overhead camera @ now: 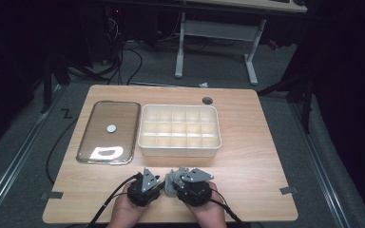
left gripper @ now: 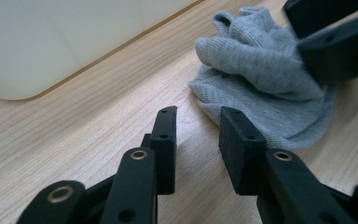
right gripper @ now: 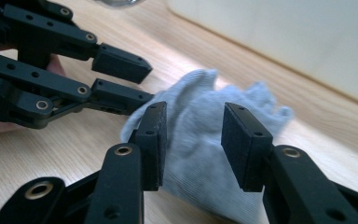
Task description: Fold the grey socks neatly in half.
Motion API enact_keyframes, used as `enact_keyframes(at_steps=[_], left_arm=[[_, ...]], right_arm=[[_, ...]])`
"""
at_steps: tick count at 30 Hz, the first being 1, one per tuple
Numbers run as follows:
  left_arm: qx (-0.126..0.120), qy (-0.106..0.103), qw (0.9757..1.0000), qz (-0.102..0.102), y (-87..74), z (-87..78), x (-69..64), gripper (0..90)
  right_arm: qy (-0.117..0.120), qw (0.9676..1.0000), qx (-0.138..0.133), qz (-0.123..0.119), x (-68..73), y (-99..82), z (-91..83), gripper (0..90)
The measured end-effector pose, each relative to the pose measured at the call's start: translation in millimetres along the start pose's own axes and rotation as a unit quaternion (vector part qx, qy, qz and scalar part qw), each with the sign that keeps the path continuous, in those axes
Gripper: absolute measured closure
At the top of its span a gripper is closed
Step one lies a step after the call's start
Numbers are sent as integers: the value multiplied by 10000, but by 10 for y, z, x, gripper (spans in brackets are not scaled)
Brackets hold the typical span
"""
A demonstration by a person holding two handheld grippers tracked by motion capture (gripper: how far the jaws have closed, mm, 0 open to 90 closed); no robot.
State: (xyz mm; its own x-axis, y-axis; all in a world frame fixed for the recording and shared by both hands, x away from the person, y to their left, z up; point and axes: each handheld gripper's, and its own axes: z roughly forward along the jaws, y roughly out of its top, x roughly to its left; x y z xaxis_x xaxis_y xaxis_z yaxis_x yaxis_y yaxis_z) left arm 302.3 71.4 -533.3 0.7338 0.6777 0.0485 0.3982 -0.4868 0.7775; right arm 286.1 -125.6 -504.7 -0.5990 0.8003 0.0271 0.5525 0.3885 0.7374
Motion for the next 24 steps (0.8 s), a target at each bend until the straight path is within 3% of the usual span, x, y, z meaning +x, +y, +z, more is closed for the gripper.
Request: enact_keyframes(at_steps=[2,4,6,9,12,18,24], left_arm=[[-1,-11,10000,-14,-1,-2,2,675],[2,-15,10000,-12,-1,-2,3,674],[9,-18,10000,-18,-1,-1,5,674],[43,-32,10000,-29,1,1,10,674],[45,-38,10000,-35,2,4,11,674],[91,-38,9999,-89,12,24,20,691],[98,-110,9996,-220,13,28,50,716]], right_arm=[[-142,9998,144,-82,8,5,65,667],[-191,9994,270,-128,9,3,113,832],[-263,9993,229,-133,14,12,104,887],[-374,9992,-17,-105,9,64,48,887],[-471,9989,-30,-36,-19,111,72,889],[-90,9998,130,-71,30,125,237,891],[326,9991,161,-197,143,102,240,891]])
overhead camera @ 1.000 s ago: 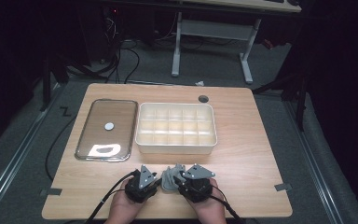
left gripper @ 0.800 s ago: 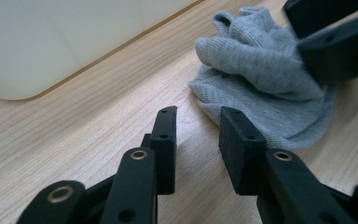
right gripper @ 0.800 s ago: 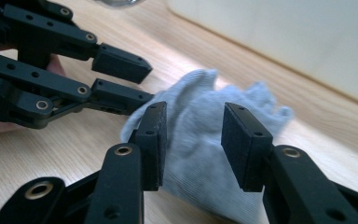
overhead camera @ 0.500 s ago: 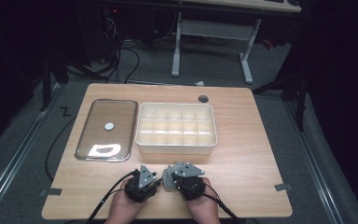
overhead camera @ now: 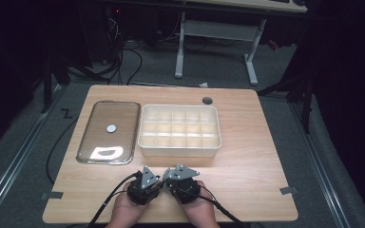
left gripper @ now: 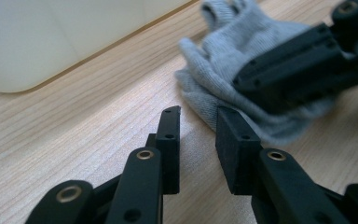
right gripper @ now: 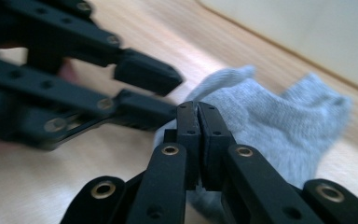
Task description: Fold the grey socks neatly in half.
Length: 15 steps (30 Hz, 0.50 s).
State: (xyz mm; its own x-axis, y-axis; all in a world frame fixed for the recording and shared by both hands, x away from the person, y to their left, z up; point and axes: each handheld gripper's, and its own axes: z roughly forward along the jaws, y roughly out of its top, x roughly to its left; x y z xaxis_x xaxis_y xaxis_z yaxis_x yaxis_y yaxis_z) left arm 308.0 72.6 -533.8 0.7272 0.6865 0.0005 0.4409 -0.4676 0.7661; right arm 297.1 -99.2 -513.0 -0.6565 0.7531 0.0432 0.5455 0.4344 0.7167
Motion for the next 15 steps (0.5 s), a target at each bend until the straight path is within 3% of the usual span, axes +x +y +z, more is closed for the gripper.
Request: enact_keyframes(at_steps=[3,8,13,15], left_arm=[[6,-35,10000,3,-1,-1,5,722],[4,-182,9998,63,-16,-18,-37,718],[0,-240,9997,-3,-24,-29,-26,718],[-35,-219,9996,-150,-45,-58,32,743]], right_arm=[[82,10000,-35,2,20,2,-21,890],[-52,9990,-425,98,11,77,-114,890],[-107,9993,-256,255,-38,34,1,890],[-25,9994,-163,297,-34,-37,61,890]])
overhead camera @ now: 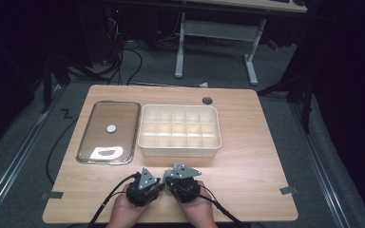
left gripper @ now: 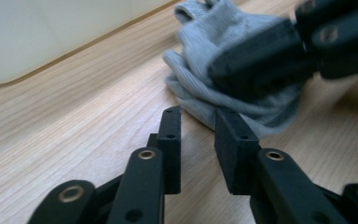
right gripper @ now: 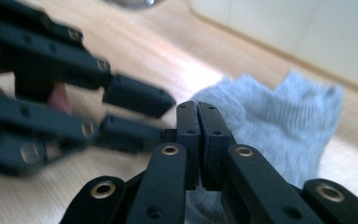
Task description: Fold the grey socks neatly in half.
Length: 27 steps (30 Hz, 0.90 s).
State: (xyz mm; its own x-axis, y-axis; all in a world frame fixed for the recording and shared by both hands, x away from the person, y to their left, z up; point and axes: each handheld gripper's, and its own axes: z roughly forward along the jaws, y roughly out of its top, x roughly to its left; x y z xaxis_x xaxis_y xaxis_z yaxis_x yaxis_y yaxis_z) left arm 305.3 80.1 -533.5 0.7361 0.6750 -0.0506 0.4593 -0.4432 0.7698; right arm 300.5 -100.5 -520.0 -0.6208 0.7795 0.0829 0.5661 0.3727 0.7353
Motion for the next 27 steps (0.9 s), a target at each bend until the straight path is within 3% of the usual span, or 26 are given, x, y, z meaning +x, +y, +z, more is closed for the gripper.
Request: enact_keyframes(at_steps=[1,4,14,17,21,23,27], left_arm=[[-14,32,10000,-63,-5,-10,23,748],[48,218,9997,53,-10,-14,46,756],[47,178,9998,81,-4,-2,19,770],[31,169,9999,8,-4,-6,40,773],[-374,191,9989,-213,42,-110,110,777],[-602,-6,9976,-355,89,-170,128,787],[-748,-248,9967,-214,168,-194,54,804]], right_arm=[[13,10000,13,-12,3,-18,8,890],[75,10000,-11,-47,10,-45,6,890],[247,9990,-5,-371,128,-87,-45,890],[254,9991,-48,-341,130,-121,-33,891],[213,9991,-61,-364,151,-133,-32,890],[202,9991,-65,-374,162,-135,-31,890],[179,9986,-103,-485,192,-144,-27,890]])
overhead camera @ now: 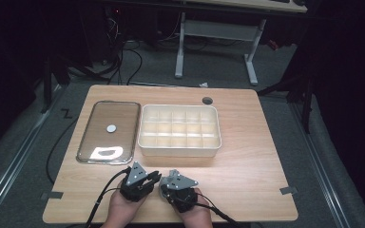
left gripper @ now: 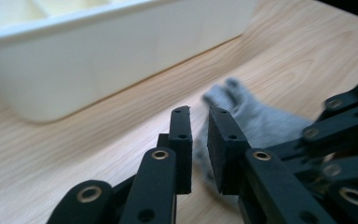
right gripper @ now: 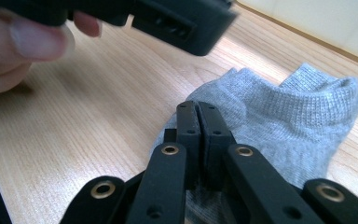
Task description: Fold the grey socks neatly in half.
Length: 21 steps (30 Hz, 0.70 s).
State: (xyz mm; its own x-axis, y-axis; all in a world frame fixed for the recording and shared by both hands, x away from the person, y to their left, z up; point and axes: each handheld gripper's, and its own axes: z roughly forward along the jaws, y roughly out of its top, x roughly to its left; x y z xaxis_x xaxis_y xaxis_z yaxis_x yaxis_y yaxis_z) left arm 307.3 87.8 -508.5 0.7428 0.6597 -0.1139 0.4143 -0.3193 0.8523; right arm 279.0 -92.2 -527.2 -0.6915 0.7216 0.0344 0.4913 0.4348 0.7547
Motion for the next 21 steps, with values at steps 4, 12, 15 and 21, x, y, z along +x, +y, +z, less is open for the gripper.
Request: enact_keyframes(at_steps=[4,12,15,21], left_arm=[[191,-264,9993,-206,-22,101,4,830],[397,-227,9986,-254,-86,187,59,837],[386,-198,9988,-229,-91,183,53,836],[381,-156,9990,-170,-94,185,37,835]], right_arm=[[-28,9999,-72,-81,37,-14,3,890],[22,9998,-111,-185,51,6,-59,855],[-8,9992,-357,-193,28,86,-221,868],[-267,9991,-335,44,-169,89,-397,900]])
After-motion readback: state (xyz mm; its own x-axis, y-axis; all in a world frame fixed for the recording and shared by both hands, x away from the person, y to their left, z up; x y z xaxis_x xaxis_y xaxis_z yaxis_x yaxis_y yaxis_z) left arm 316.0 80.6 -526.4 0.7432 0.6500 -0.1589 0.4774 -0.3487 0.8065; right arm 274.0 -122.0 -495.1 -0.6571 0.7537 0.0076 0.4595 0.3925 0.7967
